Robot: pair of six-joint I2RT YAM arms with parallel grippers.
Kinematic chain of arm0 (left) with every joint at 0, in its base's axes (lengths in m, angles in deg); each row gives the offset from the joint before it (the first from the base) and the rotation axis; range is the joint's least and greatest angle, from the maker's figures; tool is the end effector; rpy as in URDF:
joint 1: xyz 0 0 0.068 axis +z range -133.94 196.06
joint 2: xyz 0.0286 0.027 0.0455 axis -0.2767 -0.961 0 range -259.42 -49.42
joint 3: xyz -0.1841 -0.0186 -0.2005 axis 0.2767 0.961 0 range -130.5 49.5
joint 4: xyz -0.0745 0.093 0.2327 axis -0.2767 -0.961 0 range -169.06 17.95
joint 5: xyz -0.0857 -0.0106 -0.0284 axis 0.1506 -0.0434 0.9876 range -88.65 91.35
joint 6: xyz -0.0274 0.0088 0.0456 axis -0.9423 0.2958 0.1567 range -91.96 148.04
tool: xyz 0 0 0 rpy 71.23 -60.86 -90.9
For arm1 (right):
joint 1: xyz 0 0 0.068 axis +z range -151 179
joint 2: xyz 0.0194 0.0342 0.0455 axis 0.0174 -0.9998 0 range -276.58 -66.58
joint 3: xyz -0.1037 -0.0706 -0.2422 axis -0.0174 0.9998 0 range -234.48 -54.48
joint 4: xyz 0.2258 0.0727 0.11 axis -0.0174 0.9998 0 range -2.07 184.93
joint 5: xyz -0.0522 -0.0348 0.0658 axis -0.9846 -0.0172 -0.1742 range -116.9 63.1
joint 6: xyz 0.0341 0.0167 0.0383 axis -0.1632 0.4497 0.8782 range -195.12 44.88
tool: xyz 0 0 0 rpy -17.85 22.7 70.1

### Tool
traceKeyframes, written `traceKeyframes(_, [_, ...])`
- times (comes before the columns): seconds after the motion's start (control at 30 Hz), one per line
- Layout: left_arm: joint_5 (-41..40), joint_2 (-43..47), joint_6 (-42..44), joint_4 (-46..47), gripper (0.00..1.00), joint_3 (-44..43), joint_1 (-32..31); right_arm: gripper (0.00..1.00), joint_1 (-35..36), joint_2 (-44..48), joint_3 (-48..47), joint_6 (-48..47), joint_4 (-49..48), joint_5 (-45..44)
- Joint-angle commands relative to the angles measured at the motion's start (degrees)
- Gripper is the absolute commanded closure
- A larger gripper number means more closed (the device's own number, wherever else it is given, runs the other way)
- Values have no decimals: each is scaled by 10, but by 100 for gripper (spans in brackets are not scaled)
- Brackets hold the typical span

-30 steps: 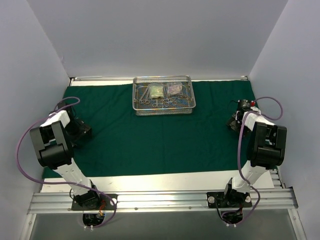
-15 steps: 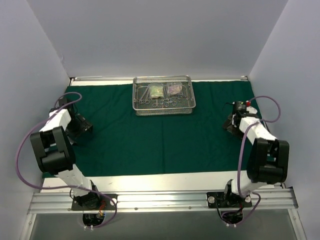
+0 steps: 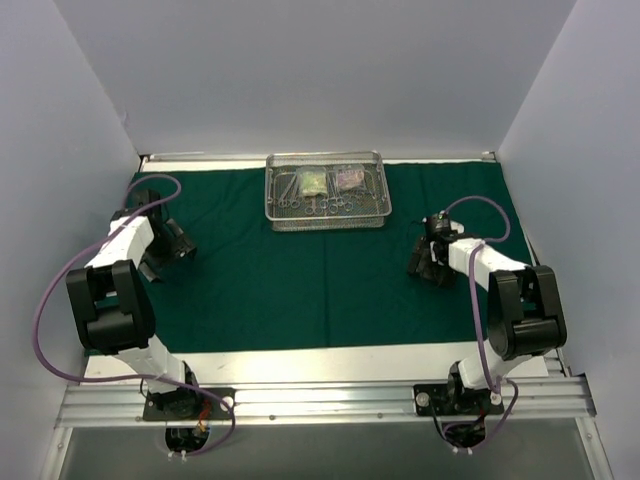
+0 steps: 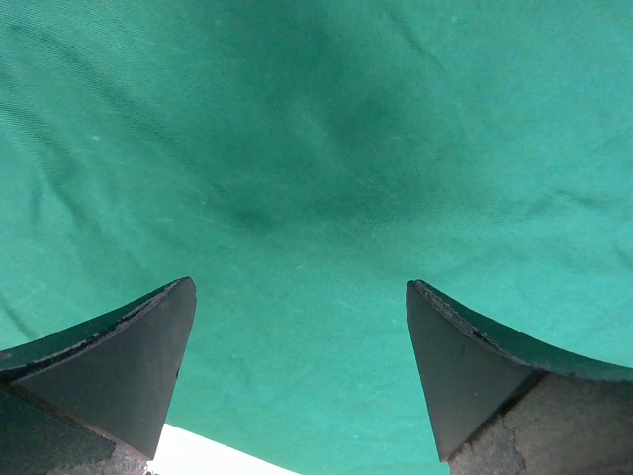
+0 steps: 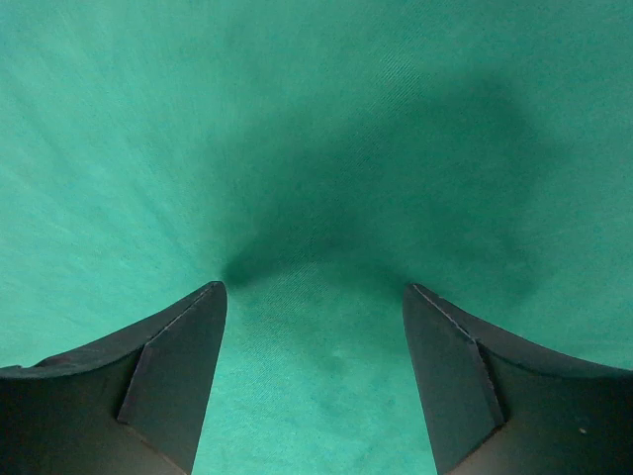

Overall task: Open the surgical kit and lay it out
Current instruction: Smooth out the surgical kit at the center of the board.

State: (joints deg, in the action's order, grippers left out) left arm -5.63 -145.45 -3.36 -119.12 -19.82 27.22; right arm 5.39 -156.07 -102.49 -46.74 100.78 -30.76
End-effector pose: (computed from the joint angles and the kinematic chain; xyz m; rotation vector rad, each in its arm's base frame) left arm 0.3172 0.0669 0.2147 -1.0537 2.6374 0.0994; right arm 0.3032 0.0315 0.1711 0.5082 2.4718 0.1615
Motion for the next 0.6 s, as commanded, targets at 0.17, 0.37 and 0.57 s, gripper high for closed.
traceKeyframes(0.17, [-13,-42,9,27,3,30,-8,32,24,-35,48,5,21,14])
traceKeyframes(0.37, [-17,-60,2,22,3,48,3,32,27,-24,62,34,66,7])
traceKeyframes(0.57, [-24,-60,-4,14,3,53,31,32,27,8,67,73,116,-19])
